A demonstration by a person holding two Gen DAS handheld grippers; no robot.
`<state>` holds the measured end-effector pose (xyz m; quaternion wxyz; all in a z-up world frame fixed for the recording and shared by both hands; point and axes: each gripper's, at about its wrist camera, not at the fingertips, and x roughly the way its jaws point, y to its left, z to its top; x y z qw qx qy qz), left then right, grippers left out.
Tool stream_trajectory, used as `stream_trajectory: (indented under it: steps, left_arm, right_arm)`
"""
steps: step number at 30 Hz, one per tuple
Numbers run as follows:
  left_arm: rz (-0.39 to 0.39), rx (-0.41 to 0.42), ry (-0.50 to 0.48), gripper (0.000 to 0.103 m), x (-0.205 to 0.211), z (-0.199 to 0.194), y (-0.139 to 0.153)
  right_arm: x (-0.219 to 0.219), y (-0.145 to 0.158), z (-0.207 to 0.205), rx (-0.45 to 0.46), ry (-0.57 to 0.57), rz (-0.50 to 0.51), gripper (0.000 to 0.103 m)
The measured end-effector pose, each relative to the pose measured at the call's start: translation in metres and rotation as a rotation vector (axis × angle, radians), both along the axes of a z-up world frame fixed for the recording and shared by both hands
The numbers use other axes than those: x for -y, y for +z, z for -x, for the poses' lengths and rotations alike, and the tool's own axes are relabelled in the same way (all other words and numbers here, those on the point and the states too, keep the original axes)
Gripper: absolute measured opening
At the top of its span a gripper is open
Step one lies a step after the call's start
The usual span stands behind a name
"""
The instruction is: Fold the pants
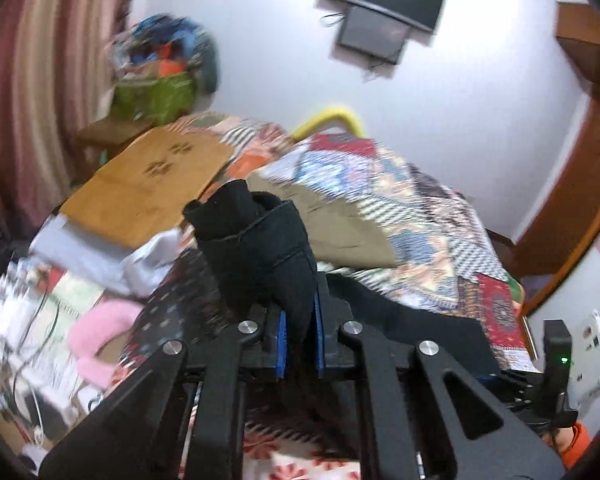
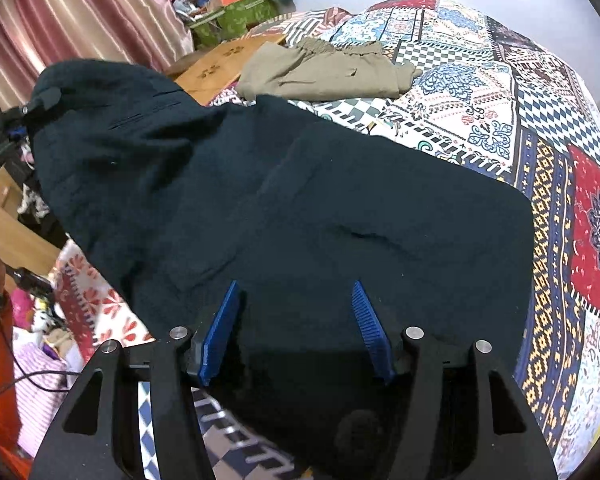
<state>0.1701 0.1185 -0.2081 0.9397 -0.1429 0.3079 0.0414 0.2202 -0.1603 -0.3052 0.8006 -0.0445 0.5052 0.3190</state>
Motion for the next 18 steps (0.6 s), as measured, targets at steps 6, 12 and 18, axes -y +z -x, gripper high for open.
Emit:
stream_trajectory:
  steps: [6, 12, 18]
  left_arm:
    - [-0.049, 0.046, -0.125, 0.009, 0.052, -0.012, 0.028]
    - [-0.047, 0.051, -0.238, 0.008, 0.099, -0.025, 0.036]
    - [-0.02, 0.025, -0.366, 0.008, 0.149, -0.035, 0.029]
  right_arm:
    - [0.028, 0.017, 0.01, 0.058, -0.041, 0.017, 0.055]
    - [0.049, -0.002, 0.008, -0.007, -0.089, -0.052, 0.055]
    - [0.065, 0.02, 0.011, 0.032, -0.131, -0.086, 0.054]
